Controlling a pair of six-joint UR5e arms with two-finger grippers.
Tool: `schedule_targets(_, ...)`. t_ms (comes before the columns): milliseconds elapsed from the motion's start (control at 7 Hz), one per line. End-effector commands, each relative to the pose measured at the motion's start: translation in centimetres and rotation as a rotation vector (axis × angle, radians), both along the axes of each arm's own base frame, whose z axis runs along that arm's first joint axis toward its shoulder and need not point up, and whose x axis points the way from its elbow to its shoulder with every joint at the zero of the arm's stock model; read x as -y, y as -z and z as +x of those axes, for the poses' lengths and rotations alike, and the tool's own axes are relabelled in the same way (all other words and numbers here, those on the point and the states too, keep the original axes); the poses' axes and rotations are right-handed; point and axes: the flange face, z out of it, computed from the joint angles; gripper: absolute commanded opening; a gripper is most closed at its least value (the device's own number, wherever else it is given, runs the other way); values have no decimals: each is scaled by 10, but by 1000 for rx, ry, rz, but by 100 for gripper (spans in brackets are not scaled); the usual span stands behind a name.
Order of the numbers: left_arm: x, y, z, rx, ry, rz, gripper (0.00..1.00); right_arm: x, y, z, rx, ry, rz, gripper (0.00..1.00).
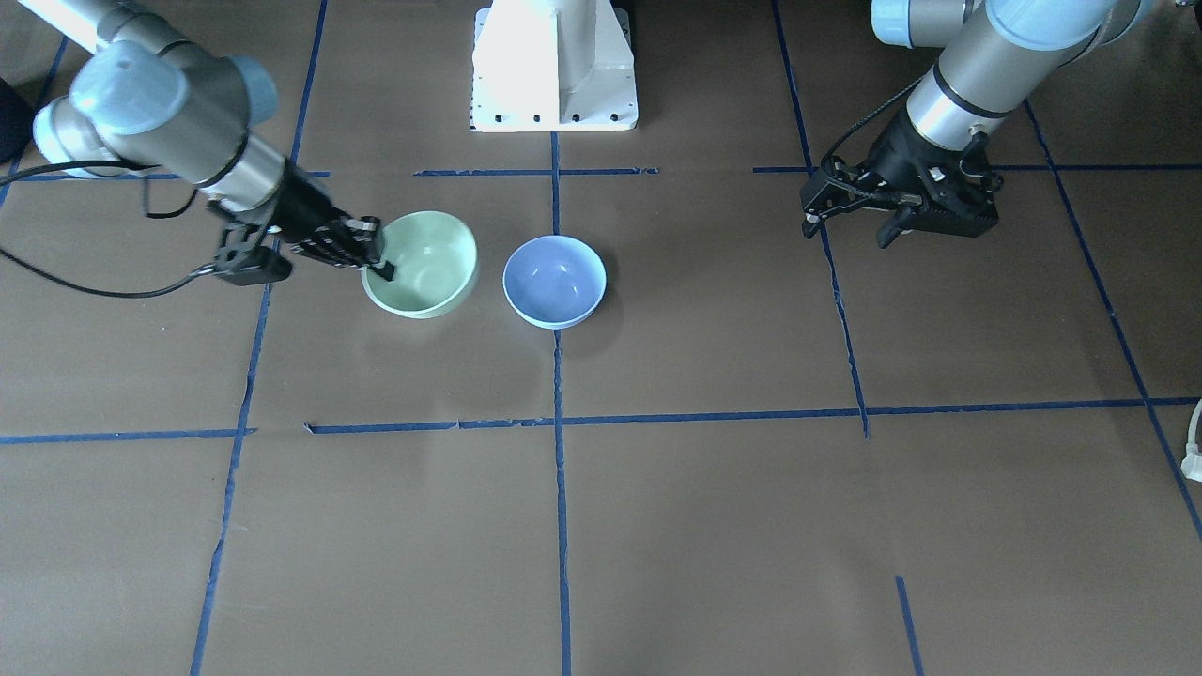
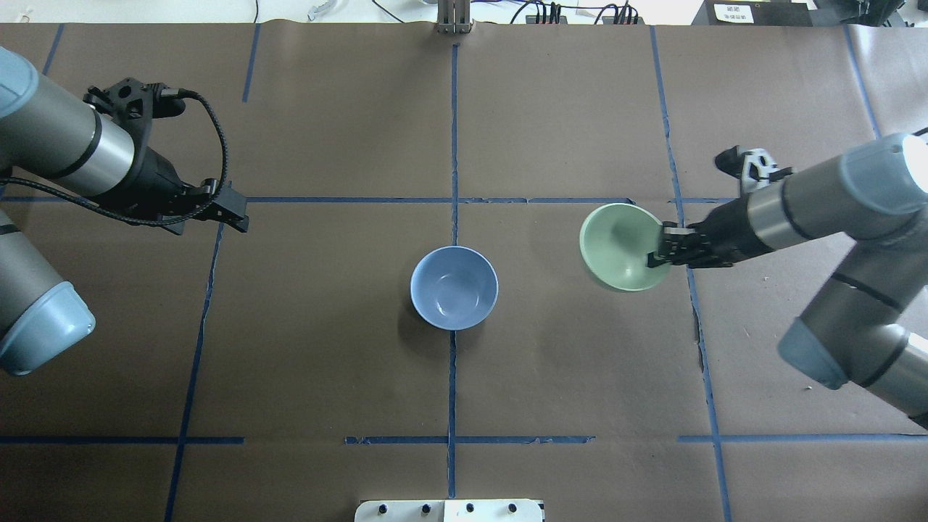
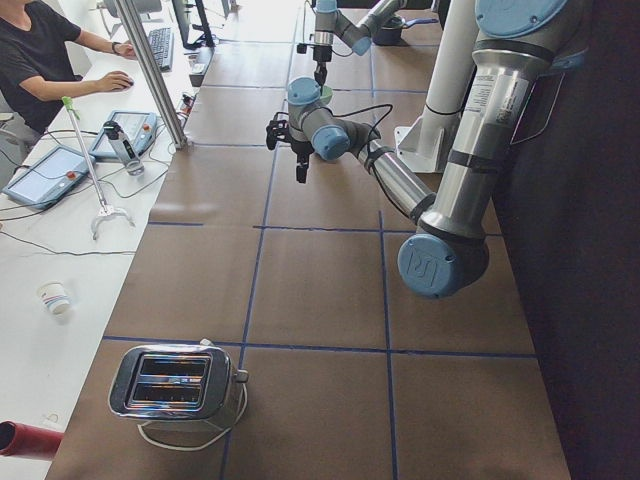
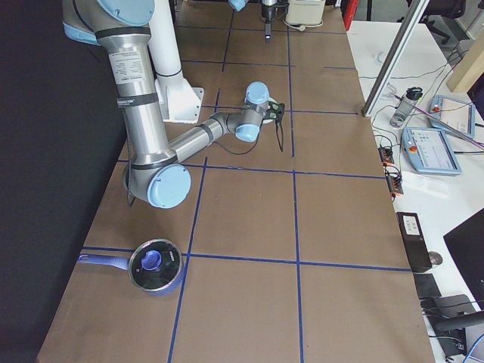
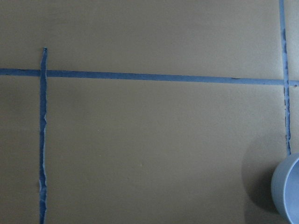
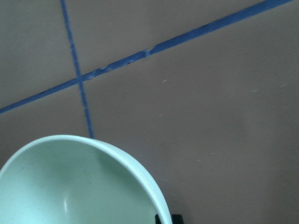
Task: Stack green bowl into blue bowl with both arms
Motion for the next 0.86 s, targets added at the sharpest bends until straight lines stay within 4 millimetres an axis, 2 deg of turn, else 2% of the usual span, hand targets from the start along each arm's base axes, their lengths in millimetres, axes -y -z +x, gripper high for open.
schedule_targets(0, 1, -6, -7, 7, -7, 10, 100, -11, 82, -55, -14, -50, -57, 0)
schedule_targets(143, 1, -6, -7, 7, -7, 10, 100, -18, 73, -66, -40, -66, -54, 0)
schedule_targets(286, 0, -6, -7, 7, -7, 10, 100, -14, 62, -79, -68, -67, -66, 0)
schedule_targets(714, 0, -5, -7, 5, -6, 12, 100, -25, 45, -106, -113, -78, -59, 0)
